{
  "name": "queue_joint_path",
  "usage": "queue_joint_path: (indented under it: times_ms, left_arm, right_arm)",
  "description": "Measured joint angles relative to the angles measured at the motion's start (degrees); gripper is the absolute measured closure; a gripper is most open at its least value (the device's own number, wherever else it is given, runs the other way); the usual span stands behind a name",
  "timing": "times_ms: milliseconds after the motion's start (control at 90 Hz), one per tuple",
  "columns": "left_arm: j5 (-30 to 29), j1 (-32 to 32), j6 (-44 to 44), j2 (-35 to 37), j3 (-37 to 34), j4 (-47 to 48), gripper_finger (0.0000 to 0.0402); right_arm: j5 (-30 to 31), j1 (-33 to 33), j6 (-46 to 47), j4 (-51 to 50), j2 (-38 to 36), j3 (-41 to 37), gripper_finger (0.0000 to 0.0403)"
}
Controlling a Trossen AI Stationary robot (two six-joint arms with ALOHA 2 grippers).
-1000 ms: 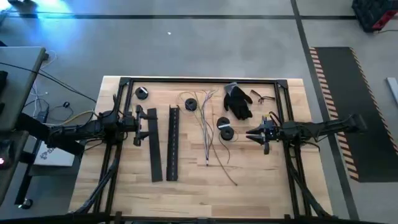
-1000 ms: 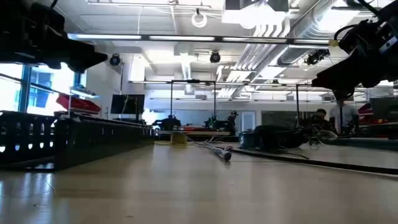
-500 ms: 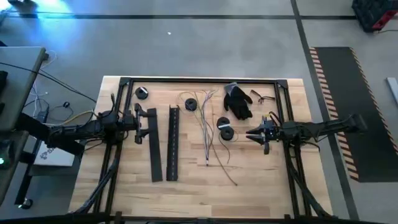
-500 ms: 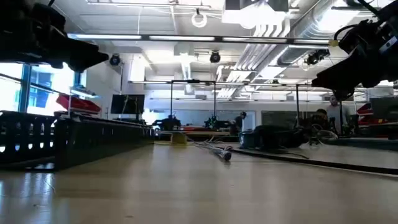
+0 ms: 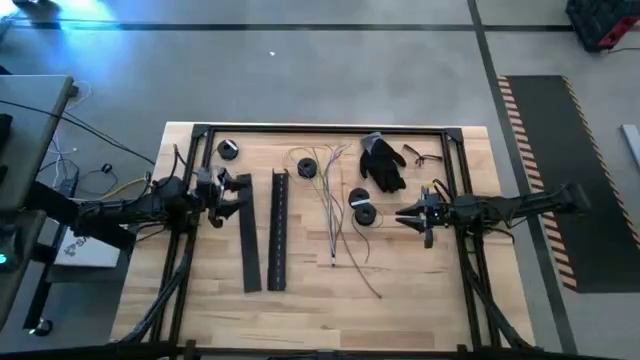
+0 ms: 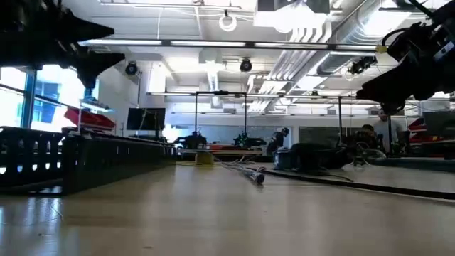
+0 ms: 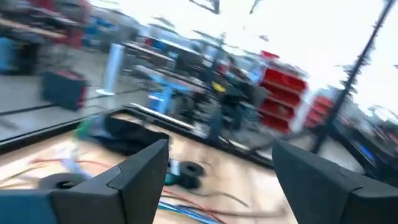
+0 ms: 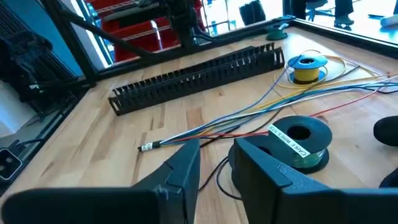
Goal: Ziptie cables
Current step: Move the black cable duct to the middle left of the table
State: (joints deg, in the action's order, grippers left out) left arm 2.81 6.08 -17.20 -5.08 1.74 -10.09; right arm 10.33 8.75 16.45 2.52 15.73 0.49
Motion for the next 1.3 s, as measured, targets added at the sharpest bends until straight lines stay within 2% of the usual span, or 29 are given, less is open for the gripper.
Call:
queue_joint_path:
  times_ms: [167,378,456,522,600,789,867,956,1000,1044,1156,1233,1300]
  left_arm:
    - [-4.27,-4.62,-1.80,-11.75,7.37,0.60,0.0133]
    - [-13.83,-12.76,-2.89,-37.48,26.47,11.83,0.0133]
    - [-14.66,-14.75,-6.56,-47.11,33.98,17.71,0.0133]
    - [-12.65,-16.19,-11.02,-53.87,38.58,18.26,0.0133]
    - [-8.74,-17.84,-16.84,-60.82,42.18,14.19,0.0133]
    - [-5.11,-20.17,-23.73,-74.89,46.26,-5.82,0.0133]
    - [1.36,-20.65,-23.22,-79.10,48.00,-10.86,0.0133]
    - [11.13,-20.99,-20.78,-81.78,51.23,-10.18,0.0133]
    - [11.93,-21.70,-20.38,-82.50,53.50,-6.94,0.0133]
    - [8.99,-22.60,-20.16,-82.85,56.27,0.01,0.0133]
    - [-6.14,-25.01,-18.27,-84.44,66.72,28.11,0.0133]
    - [-17.05,-26.54,-20.87,-85.75,73.05,44.64,0.0133]
    - [-20.50,-27.49,-23.77,-86.53,75.73,53.40,0.0133]
  right_arm:
    - [0.00,0.00,0.02,0.00,0.00,0.00,0.0320]
    - [0.00,0.00,0.00,-0.01,0.00,0.00,0.0320]
    - [0.00,-0.02,0.00,0.00,0.00,0.00,0.0320]
    - [0.00,-0.01,0.00,-0.02,0.02,0.00,0.0320]
    - [0.00,-0.02,0.00,0.00,0.00,0.00,0.0320]
    - [0.00,-0.02,0.00,0.00,0.01,0.00,0.0320]
    - [0.00,0.00,0.00,0.00,0.02,0.00,0.0320]
    - [0.00,-0.02,0.00,-0.02,0.00,0.00,0.0320]
    - [0.00,-0.02,0.00,0.00,0.00,0.00,0.0320]
    - [0.00,-0.02,0.00,-0.02,0.02,0.00,0.0320]
    - [0.00,-0.02,0.00,-0.01,0.02,0.00,0.0320]
    - [0.00,-0.02,0.00,0.00,0.00,0.00,0.0320]
    - [0.00,0.00,0.00,-0.02,0.02,0.00,0.0320]
